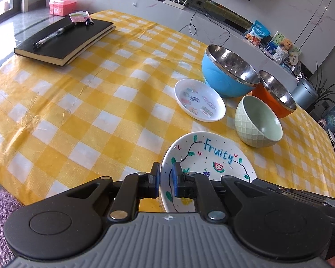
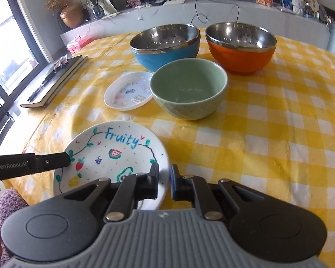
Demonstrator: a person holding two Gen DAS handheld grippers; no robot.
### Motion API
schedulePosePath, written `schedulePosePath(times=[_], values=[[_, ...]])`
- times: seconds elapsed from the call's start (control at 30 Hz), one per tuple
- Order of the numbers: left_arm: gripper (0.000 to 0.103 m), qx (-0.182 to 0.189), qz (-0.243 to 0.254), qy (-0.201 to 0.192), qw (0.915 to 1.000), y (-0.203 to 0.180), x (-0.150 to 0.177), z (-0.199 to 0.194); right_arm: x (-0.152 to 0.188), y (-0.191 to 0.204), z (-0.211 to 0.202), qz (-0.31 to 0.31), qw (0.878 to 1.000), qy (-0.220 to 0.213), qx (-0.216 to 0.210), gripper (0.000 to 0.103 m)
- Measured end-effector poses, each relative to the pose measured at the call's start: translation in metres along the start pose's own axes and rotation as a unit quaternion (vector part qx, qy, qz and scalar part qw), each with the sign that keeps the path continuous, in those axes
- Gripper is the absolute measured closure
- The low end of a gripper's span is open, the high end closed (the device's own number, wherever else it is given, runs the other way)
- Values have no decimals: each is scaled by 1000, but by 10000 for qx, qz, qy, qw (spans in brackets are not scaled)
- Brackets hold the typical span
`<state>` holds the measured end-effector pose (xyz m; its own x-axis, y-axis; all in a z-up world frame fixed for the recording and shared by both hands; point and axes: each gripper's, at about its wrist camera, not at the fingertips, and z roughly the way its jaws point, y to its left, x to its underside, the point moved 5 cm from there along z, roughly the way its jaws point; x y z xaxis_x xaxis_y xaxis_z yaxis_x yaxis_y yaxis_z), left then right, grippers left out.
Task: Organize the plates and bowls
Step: 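Lower the 'Fruity' plate onto the glass plate and open both grippers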
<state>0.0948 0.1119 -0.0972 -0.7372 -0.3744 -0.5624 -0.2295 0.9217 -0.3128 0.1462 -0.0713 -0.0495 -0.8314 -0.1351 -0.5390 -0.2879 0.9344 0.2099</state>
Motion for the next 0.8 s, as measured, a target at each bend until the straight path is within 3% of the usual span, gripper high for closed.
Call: schedulePosePath(times=[0.3,0.63,0.8], values=[[91,-315,350,-204,9987,-6,7,2,2,3,-1,-105,9997,-180,88,96],[90,-344,588,-361,9970,-9,8,1,1,0,-3,29,9995,-299,-12,94],[78,-234,486,-491,9973,-8,-1,-8,-2,-6,-14,131,9988,-464,-13,93]])
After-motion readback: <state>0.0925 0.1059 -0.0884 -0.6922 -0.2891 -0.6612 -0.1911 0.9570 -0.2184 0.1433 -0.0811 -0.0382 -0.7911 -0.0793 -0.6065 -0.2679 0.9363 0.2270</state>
